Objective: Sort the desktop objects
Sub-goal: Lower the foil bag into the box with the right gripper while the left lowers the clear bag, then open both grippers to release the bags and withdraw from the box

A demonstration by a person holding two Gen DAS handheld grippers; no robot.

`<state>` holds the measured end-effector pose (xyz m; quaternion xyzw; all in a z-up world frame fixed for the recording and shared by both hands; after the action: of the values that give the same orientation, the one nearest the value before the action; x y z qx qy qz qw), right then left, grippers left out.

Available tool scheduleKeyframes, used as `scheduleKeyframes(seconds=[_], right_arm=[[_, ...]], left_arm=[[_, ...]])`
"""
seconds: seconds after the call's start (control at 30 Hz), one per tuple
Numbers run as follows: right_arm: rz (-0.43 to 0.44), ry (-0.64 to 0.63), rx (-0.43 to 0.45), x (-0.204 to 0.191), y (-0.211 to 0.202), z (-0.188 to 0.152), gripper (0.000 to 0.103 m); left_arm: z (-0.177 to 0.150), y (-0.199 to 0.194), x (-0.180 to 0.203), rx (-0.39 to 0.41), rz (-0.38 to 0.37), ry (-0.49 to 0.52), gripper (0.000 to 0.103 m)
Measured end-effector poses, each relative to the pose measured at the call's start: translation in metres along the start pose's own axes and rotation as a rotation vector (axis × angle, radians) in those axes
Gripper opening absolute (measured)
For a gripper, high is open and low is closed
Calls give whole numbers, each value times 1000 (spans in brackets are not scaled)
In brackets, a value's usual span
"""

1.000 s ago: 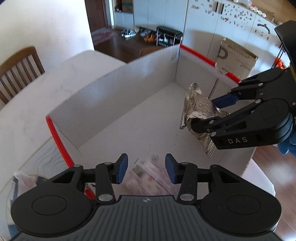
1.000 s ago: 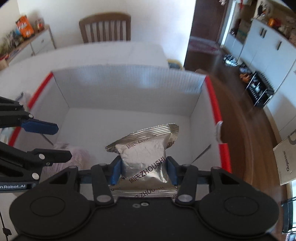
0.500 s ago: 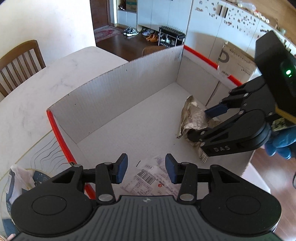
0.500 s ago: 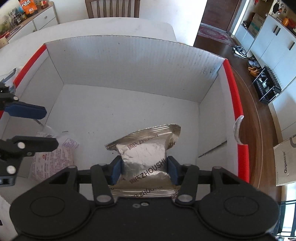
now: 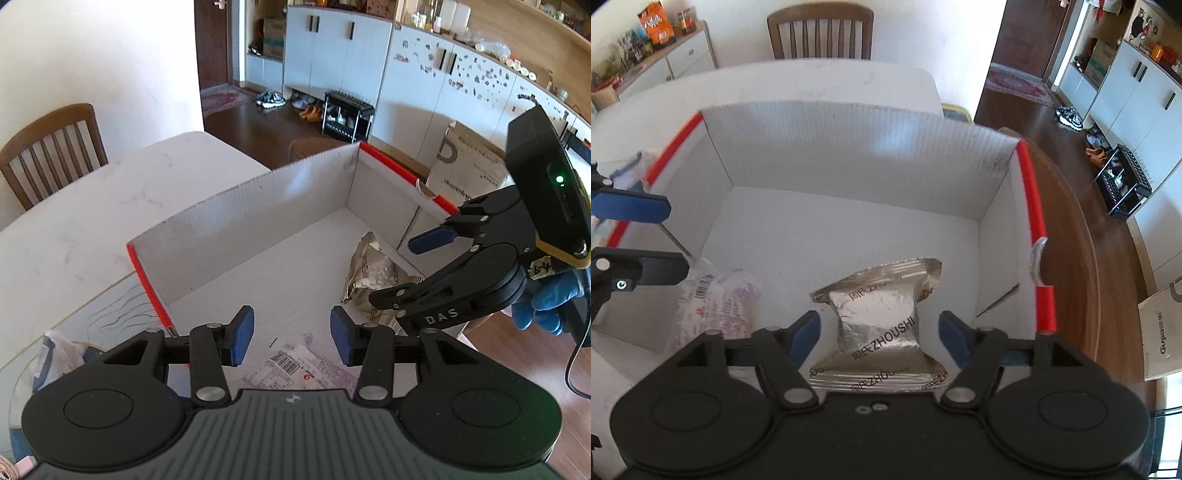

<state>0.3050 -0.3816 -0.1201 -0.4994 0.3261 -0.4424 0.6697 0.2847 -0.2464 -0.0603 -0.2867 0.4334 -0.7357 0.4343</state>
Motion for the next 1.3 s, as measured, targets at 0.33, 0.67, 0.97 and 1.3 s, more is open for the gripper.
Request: scheduleKeyframes(seconds=[0.33,0.67,0.97,1.3], right_arm=[[74,32,99,4,-39,-12,82],[115,29,202,-8,-87,-19,89],[145,20,270,-41,-115,-20,91],[198,0,305,-104,-136,-26,91]], left_arm=[[-11,-25,-9,52,-6,-64,58],[-30,-57,-23,104,20,-112,65],[-59,-92,-48,147,11,-158,72],[-112,-127,-84,165,37,-212,77]])
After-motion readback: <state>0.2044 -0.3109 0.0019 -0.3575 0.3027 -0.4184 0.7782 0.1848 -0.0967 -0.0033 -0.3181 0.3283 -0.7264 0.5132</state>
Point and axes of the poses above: each gripper's, at about its wrist camera, not at the fingertips, and y roughly the way its jaws point, x to its right, z to its top, the point moved 2 cm from there along y, roughly the way its jaws point, and after that the axes turned 11 degrees about -x, right-handed, at the moved point
